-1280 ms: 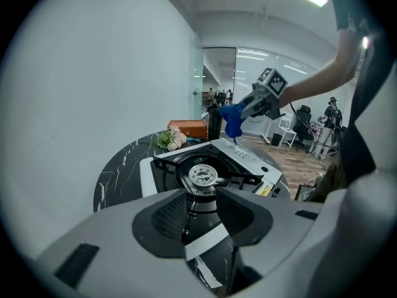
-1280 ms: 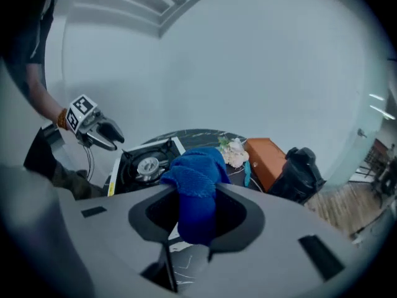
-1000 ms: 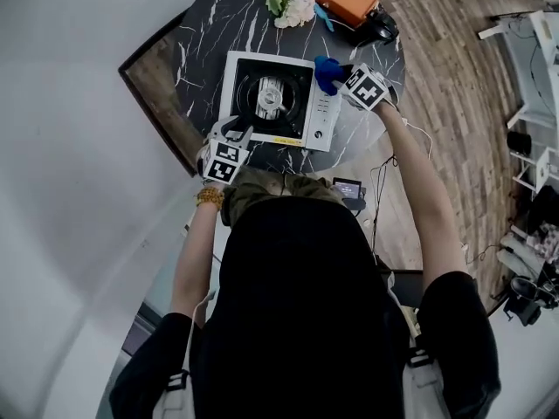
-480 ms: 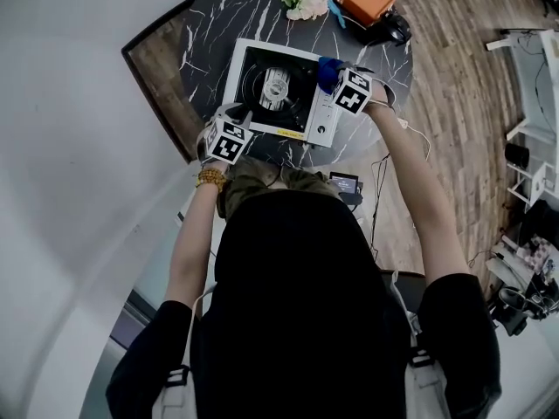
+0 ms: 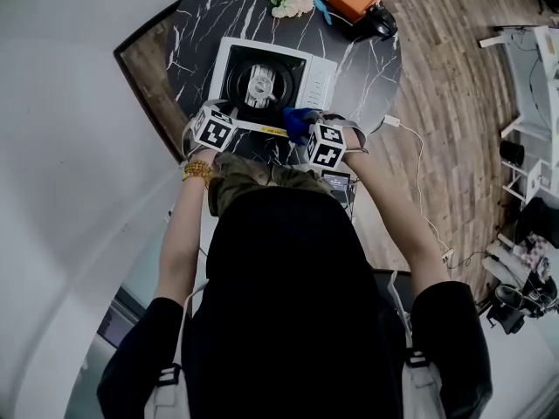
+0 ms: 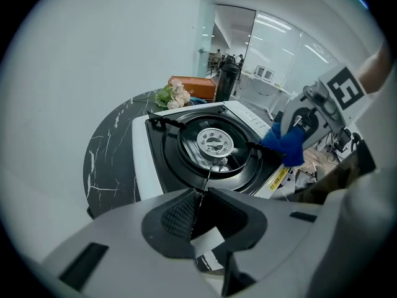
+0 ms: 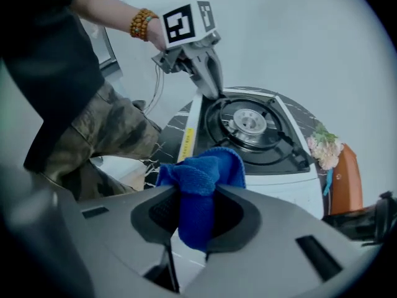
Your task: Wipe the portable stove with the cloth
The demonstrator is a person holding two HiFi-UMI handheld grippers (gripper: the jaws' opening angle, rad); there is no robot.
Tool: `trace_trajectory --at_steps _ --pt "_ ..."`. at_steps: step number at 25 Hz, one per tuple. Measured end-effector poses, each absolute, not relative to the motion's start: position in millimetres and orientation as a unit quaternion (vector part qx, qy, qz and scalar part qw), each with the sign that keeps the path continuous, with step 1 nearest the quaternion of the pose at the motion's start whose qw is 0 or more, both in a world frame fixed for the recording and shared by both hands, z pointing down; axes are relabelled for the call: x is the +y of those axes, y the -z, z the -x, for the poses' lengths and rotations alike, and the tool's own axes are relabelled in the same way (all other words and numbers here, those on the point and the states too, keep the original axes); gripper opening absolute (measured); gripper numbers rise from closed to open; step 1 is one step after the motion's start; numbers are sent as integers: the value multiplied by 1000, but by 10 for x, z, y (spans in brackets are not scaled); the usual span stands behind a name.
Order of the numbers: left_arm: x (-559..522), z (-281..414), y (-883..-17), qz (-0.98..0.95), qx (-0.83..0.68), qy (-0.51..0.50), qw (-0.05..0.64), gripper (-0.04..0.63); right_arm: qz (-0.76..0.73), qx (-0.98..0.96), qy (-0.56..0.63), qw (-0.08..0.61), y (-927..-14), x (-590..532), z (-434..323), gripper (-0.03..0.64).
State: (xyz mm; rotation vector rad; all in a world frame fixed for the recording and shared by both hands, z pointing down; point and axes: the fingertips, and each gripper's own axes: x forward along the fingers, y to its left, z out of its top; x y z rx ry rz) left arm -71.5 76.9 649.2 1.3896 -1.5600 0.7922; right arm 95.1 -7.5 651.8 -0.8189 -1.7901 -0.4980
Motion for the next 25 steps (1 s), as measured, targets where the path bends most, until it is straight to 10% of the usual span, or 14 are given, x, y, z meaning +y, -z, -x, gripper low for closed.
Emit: trace_trajectory --at_steps 12,25 --pt "764 711 -6480 -556 -630 -305 448 60 215 -803 151 535 -6330 -1874 -57 87" --pt "697 737 -6571 -567 -609 -287 475 44 258 -777 194 541 -6546 -1407 -442 79"
